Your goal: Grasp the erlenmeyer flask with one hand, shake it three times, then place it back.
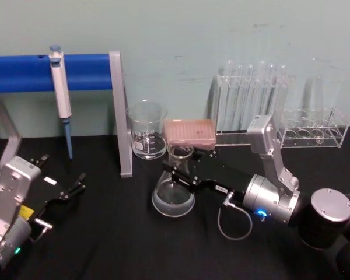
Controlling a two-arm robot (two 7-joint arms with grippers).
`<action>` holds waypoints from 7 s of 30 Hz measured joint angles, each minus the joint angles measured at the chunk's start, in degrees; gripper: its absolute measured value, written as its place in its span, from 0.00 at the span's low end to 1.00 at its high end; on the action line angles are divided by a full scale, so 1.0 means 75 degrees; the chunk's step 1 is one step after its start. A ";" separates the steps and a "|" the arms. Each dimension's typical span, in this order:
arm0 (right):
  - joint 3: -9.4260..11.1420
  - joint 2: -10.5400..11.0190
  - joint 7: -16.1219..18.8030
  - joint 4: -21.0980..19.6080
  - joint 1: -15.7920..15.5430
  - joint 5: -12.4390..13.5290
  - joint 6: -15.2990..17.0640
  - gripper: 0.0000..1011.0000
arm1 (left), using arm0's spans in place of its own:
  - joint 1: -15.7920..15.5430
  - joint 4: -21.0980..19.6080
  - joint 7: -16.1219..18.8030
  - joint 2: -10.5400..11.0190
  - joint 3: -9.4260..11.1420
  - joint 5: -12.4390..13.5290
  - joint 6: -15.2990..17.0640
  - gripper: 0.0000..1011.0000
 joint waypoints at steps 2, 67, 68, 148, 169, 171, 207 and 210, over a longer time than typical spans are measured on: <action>0.0016 0.0036 -0.0029 -0.0117 -0.0031 0.0036 0.0023 0.45 | 0.0000 0.0000 0.0000 0.0000 0.0000 0.0000 0.0000 0.99; 0.0120 0.0201 -0.1005 -0.1067 -0.0514 0.0235 0.0117 0.45 | 0.0000 0.0000 0.0000 0.0000 0.0000 0.0000 0.0000 0.99; 0.0155 0.0194 -0.1094 -0.1082 -0.0539 0.0210 0.0122 0.45 | 0.0000 0.0000 0.0000 0.0000 0.0000 0.0000 0.0000 0.99; 0.0115 0.0310 -0.0771 -0.1686 -0.0737 -0.0482 0.0350 0.45 | 0.0000 0.0000 0.0000 0.0000 0.0000 0.0000 0.0000 0.99; 0.1083 0.0014 -0.3128 -0.2005 -0.1373 -0.1142 0.0459 0.45 | 0.0000 0.0000 0.0000 0.0000 0.0000 0.0000 0.0000 0.99; 0.1227 -0.0041 -0.3434 -0.2056 -0.1453 -0.1252 0.0521 0.45 | 0.0000 0.0000 0.0000 0.0000 0.0000 0.0000 0.0000 0.99; 0.1722 -0.0455 -0.3103 -0.1979 -0.1535 -0.1768 0.0933 0.45 | 0.0000 0.0000 0.0000 0.0000 0.0000 0.0000 0.0000 0.99; 0.1586 -0.0419 -0.2787 -0.1977 -0.1487 -0.1752 0.0872 0.45 | 0.0000 0.0000 0.0000 0.0000 0.0000 0.0000 0.0000 0.99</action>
